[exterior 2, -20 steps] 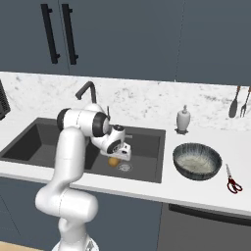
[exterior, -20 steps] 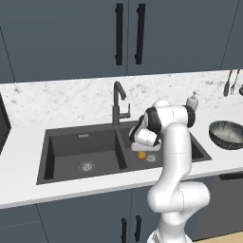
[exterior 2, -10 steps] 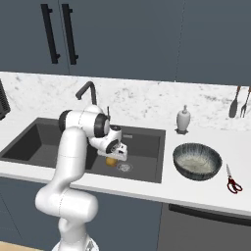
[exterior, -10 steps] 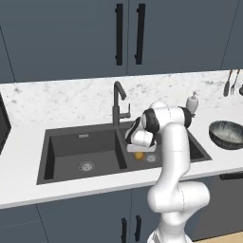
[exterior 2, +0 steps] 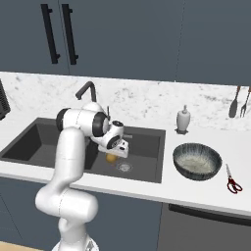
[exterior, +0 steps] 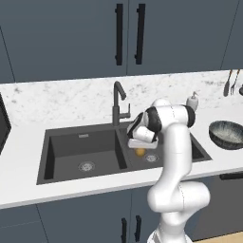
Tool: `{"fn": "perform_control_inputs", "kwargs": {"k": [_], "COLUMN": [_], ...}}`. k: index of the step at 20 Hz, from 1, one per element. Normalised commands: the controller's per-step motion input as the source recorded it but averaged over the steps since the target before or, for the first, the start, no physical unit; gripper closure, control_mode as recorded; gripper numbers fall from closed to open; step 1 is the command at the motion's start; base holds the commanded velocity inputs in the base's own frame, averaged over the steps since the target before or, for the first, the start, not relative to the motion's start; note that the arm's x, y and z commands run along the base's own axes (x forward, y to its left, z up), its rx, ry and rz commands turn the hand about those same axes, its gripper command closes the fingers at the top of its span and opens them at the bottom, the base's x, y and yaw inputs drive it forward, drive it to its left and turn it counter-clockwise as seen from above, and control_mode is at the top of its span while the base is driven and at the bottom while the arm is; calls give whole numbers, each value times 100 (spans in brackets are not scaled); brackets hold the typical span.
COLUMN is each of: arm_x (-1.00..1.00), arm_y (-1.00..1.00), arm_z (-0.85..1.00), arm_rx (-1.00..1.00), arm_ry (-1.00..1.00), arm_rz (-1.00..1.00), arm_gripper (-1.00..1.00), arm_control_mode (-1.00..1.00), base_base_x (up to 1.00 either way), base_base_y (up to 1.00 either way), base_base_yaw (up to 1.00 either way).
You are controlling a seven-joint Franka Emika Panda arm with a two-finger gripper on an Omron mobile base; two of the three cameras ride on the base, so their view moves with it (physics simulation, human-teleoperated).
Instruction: Pick the potato from the sink and place it in the bowl. Then pick the bowl and place it in the microwave. Then close the microwave door and press the start button.
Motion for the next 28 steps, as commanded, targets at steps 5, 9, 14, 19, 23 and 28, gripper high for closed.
{"fn": "perform_control_inputs", "kwargs": {"k": [5, 9, 14, 19, 23, 28], "arm_x": [-49, -47, -62, -72, -65, -75], "arm_y": [-54, -43, -39, -20, -5, -10], "arm_z": [80, 93, 100, 100, 100, 100], "arm_rx": [16, 16, 17, 13, 8, 0], "arm_ry": [-25, -18, -17, -26, -23, -3], "arm_rz": [0, 0, 0, 0, 0, -4], "arm_gripper": [100, 100, 100, 100, 100, 100], "arm_control_mode": [-100, -100, -100, -100, -100, -100], "base_base_x": [0, 0, 0, 0, 0, 0], "base_base_y": [0, 0, 0, 0, 0, 0], "base_base_yaw": [0, 0, 0, 0, 0, 0]}}
